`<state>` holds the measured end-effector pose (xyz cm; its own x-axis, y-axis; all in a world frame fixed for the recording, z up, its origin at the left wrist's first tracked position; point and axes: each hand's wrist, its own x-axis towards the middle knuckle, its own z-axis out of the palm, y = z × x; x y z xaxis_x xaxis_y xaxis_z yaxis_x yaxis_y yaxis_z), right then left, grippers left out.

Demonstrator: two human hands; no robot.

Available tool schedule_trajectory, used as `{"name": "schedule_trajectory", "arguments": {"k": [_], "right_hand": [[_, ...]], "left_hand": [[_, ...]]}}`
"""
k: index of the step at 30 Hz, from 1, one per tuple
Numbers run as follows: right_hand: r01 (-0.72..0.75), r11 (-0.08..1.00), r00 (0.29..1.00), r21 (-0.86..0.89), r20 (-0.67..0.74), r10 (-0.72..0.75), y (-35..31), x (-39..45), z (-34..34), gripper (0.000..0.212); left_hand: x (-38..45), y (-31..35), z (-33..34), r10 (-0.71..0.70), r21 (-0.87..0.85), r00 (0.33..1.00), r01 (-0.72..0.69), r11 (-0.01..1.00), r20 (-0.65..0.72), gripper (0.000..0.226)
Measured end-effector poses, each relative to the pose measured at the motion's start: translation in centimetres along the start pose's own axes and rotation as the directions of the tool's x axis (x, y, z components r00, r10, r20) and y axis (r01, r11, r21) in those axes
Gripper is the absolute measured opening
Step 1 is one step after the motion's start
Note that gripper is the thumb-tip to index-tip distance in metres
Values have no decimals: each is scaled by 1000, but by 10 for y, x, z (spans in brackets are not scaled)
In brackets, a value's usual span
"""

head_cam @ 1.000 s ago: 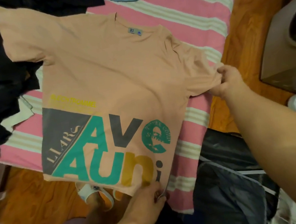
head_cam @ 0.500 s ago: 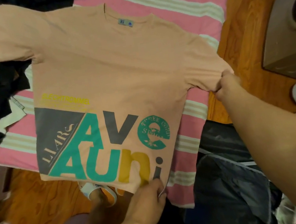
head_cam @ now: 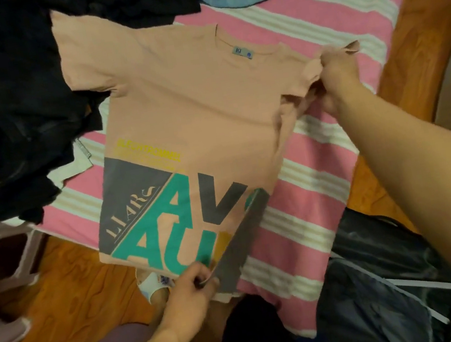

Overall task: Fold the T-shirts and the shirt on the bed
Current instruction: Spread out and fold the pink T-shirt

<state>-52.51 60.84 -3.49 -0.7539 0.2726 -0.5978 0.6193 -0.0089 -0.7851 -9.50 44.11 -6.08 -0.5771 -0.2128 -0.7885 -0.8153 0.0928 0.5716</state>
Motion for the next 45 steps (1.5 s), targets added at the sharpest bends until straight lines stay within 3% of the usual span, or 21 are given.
{"name": "schedule_trajectory", "arguments": {"k": [3,9,11,16,20,24,28,33,35,36,38,39,42,45], "right_hand": [[36,990,989,-137,147,-16,0,-13,67,25],[193,933,927,-304,367,-72,22,-21,155,20],[224,920,925,-320,368,-97,27,-19,169,16],[235,913,922,-334,374,-100,24,-10,194,36],[254,892,917,-375,387,-98,27,-5,206,32],[226,877,906,-425,423,-29,40,-18,205,9],[197,863,907,-465,421,20,51,-12,196,18],[195,936,919,-292,387,-71,37,-11,174,23],[203,952,931,-230,347,-115,38,-6,151,28],[217,952,933,-217,334,-137,46,3,135,30],[208,941,942,-266,314,-120,70,15,103,37],[171,927,938,-334,343,-50,82,17,88,40],[13,870,892,-493,398,213,102,17,62,23],[23,920,971,-391,228,73,96,37,59,14]], "left_hand": [[17,-15,-20,-121,-118,991,113,987,-63,34],[46,-39,-49,-192,-38,970,189,981,-152,17],[51,-39,-56,-194,-17,968,194,981,-157,15],[47,-38,-70,-195,1,965,199,980,-173,12],[48,-47,-78,-235,13,958,240,971,-166,11],[56,-52,-76,-211,111,961,233,966,-178,4],[61,-58,-74,-219,332,949,287,899,-228,13],[59,-41,-76,-208,612,936,344,712,-285,25],[62,-25,-75,-68,695,950,272,666,-306,43],[64,-16,-73,54,740,964,163,652,-259,51],[69,-1,-69,223,820,975,-114,562,-17,62],[73,7,-68,200,839,976,-183,512,92,66],[93,33,-66,24,908,987,-157,388,161,61],[119,68,-62,161,884,986,-107,455,37,37]]}}
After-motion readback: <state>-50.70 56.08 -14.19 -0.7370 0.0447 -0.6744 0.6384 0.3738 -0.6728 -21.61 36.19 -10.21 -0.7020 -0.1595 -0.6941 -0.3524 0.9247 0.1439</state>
